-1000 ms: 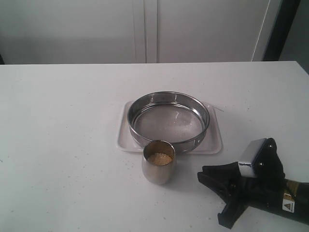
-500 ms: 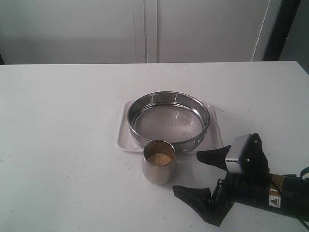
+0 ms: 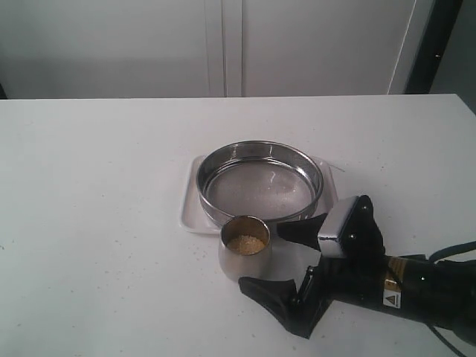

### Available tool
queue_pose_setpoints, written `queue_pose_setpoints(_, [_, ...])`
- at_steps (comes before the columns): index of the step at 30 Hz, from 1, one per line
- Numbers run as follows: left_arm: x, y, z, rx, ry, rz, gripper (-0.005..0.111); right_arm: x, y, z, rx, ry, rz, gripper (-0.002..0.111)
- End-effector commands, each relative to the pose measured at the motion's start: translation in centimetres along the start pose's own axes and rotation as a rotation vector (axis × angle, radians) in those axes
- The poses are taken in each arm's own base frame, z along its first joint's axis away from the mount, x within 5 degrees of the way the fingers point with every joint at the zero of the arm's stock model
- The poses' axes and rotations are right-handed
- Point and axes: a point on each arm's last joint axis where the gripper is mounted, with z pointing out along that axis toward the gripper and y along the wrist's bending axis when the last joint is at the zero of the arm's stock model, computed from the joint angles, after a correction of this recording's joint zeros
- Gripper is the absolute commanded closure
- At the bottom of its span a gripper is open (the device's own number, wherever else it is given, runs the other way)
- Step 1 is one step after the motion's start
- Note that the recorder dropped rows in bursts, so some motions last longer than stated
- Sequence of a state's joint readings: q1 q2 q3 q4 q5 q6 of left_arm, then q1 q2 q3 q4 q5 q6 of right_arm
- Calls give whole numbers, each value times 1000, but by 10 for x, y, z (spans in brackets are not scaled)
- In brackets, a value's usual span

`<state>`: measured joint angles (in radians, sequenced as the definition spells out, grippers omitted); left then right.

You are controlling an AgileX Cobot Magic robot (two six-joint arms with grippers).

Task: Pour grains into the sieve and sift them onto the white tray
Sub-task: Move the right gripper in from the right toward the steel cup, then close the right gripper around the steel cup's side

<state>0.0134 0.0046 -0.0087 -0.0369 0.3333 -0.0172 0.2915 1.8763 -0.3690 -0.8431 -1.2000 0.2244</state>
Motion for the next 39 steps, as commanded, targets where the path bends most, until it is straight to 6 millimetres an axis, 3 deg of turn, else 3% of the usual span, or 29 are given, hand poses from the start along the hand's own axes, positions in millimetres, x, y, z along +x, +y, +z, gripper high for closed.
queue_pose_setpoints(1, [3, 0, 1, 0, 7, -9, 107, 2, -4, 13, -13, 9, 19, 11])
queue_pose_setpoints(21, [3, 0, 1, 0, 7, -9, 107, 1, -4, 17, -57, 15, 34, 11])
queue_pose_setpoints(27, [3, 0, 1, 0, 7, -9, 107, 13, -8, 17, -18, 144, 30, 11])
queue_pose_setpoints(39, [3, 0, 1, 0, 7, -9, 107, 15, -9, 21, -31, 90, 30, 11])
